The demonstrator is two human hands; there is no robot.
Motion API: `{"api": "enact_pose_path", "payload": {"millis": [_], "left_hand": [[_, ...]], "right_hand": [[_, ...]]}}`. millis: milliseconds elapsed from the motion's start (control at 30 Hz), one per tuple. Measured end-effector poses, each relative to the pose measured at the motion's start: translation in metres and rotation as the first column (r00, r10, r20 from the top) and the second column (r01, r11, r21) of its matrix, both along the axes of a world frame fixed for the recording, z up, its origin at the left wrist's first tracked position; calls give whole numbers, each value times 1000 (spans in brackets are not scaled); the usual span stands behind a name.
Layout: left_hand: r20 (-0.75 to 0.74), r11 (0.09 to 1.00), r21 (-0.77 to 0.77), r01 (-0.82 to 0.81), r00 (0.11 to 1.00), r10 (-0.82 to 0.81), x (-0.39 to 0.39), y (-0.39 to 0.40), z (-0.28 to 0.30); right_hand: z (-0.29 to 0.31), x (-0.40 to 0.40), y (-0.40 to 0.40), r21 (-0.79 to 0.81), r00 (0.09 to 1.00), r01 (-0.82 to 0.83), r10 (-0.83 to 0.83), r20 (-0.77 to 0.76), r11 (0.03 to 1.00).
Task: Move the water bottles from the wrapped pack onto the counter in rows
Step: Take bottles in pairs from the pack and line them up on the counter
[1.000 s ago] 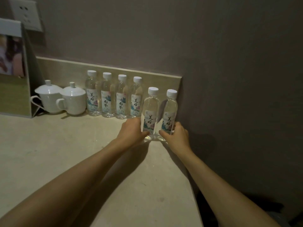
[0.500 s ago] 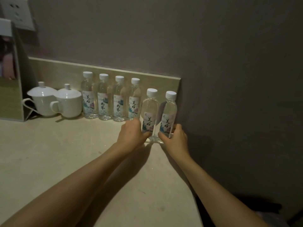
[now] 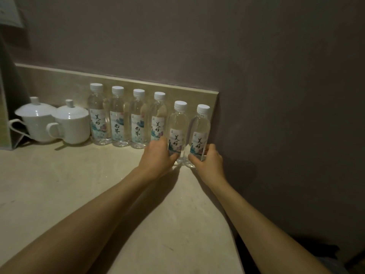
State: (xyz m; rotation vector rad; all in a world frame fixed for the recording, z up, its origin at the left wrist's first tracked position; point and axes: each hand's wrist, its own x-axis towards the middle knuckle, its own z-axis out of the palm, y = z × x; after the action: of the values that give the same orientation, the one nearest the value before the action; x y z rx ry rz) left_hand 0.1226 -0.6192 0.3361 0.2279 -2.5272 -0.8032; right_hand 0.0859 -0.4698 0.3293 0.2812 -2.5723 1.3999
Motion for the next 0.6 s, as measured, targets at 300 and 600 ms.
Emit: {"api": "enact_pose_path", "payload": {"millis": [300, 600], "left_hand": [[10, 1000, 16, -7, 1000, 7, -18, -4, 2], [38, 999, -43, -32, 999, 34, -32, -4, 4]], "right_hand": [[0, -21, -7, 8, 1000, -8, 8, 0, 1000], [0, -37, -14, -1, 1000, -12, 12, -8, 1000]]}}
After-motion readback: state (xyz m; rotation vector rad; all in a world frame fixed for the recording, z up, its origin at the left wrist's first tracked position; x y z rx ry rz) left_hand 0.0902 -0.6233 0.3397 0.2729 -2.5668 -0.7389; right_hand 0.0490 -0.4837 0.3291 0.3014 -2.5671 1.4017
